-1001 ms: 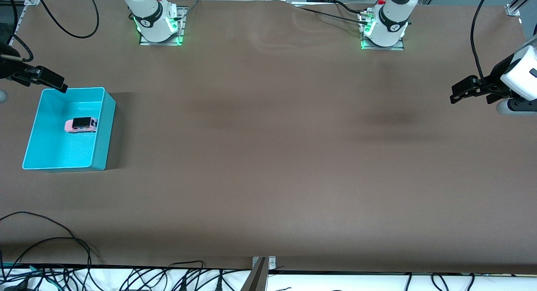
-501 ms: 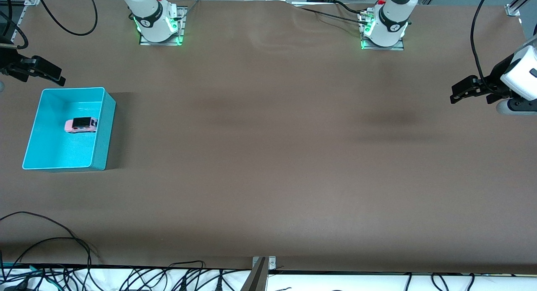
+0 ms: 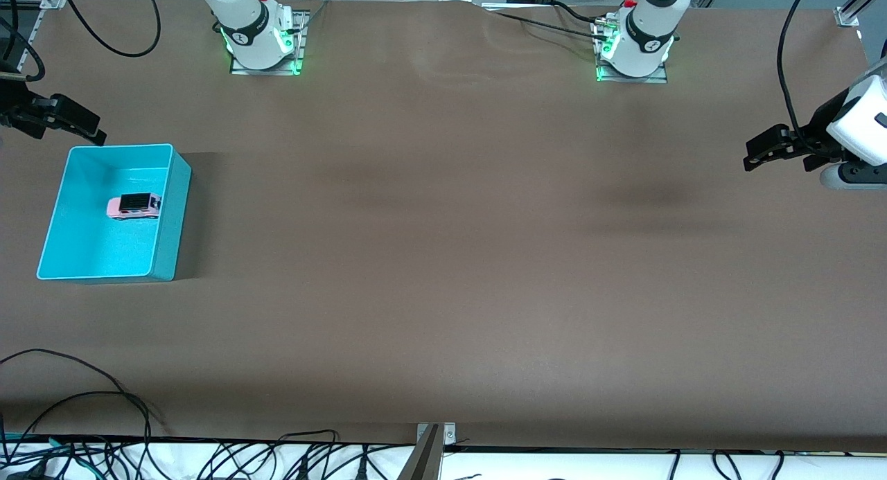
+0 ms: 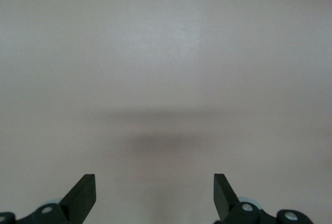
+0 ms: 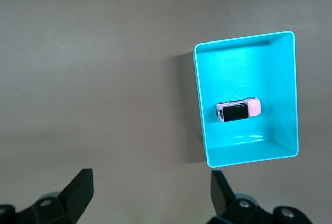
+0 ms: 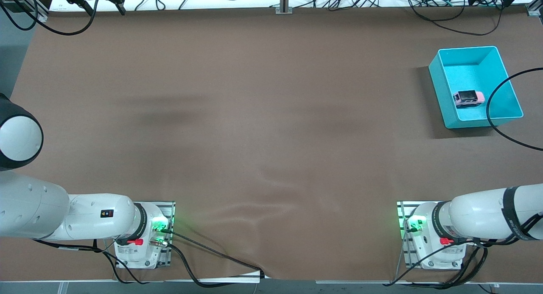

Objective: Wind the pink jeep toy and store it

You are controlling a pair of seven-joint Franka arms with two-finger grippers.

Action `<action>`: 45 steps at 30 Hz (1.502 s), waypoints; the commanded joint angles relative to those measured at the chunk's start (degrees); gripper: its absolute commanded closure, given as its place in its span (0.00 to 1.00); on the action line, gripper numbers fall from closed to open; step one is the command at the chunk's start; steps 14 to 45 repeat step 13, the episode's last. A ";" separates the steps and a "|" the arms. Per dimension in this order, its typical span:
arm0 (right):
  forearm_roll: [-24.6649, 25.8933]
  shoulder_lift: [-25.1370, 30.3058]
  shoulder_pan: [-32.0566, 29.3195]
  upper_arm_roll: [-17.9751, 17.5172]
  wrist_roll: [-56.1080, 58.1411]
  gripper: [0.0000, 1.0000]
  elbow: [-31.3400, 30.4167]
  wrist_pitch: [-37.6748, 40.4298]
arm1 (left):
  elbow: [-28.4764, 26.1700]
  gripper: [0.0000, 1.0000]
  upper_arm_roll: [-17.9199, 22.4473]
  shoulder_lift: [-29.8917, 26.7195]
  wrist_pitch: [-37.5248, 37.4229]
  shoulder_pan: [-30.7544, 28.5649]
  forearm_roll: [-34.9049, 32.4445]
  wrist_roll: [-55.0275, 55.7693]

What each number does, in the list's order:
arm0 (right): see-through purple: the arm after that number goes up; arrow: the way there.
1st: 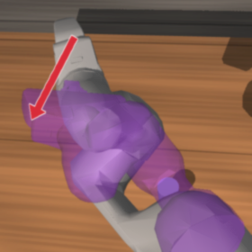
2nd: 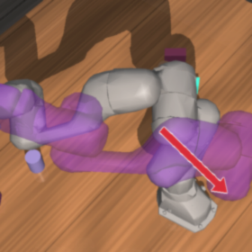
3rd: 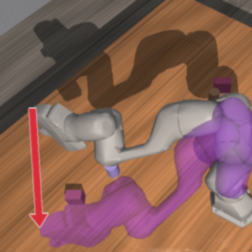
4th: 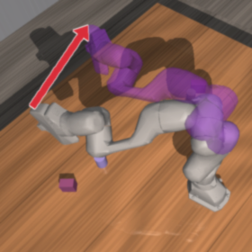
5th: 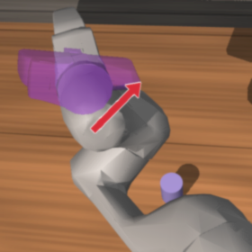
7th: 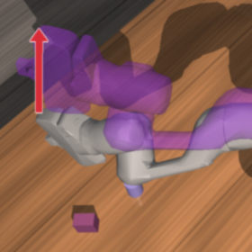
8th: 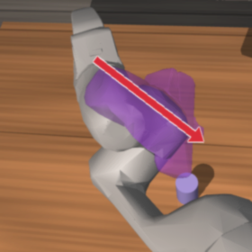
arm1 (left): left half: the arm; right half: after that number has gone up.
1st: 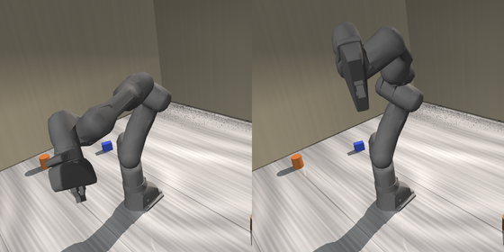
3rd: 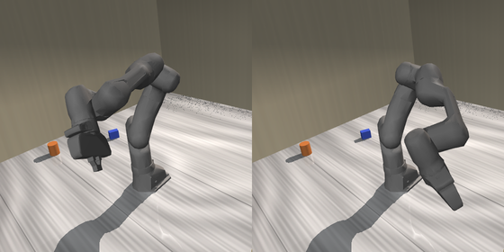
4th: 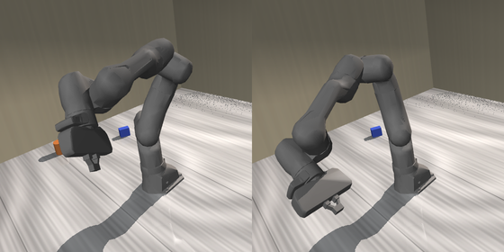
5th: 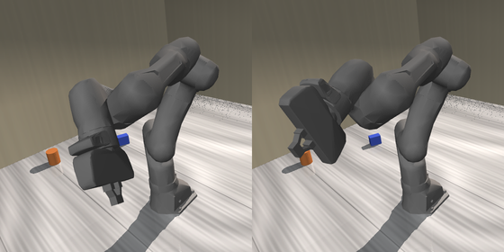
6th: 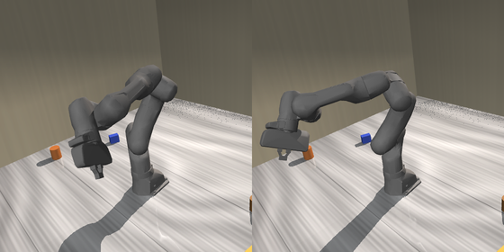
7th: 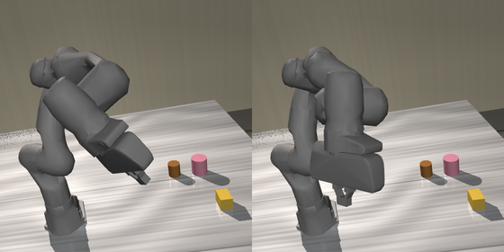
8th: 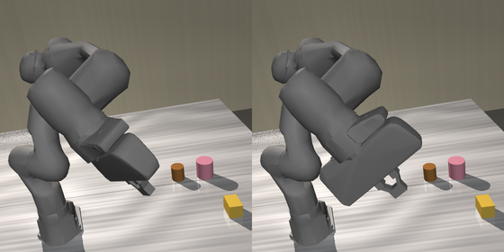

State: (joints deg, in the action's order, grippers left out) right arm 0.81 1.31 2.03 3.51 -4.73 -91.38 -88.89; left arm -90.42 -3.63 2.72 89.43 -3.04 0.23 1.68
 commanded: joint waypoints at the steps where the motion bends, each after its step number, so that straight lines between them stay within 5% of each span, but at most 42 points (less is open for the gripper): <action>1: -0.90 1.77 -0.36 -0.26 -0.80 0.00 -1.79 -0.84 | -0.72 0.00 0.38 -0.61 -0.05 0.14 0.74 -0.71; 45: -0.90 1.77 -0.36 -0.26 -0.80 0.00 -1.79 -0.58 | -0.81 0.00 0.29 -0.61 -0.05 0.14 0.74 -0.71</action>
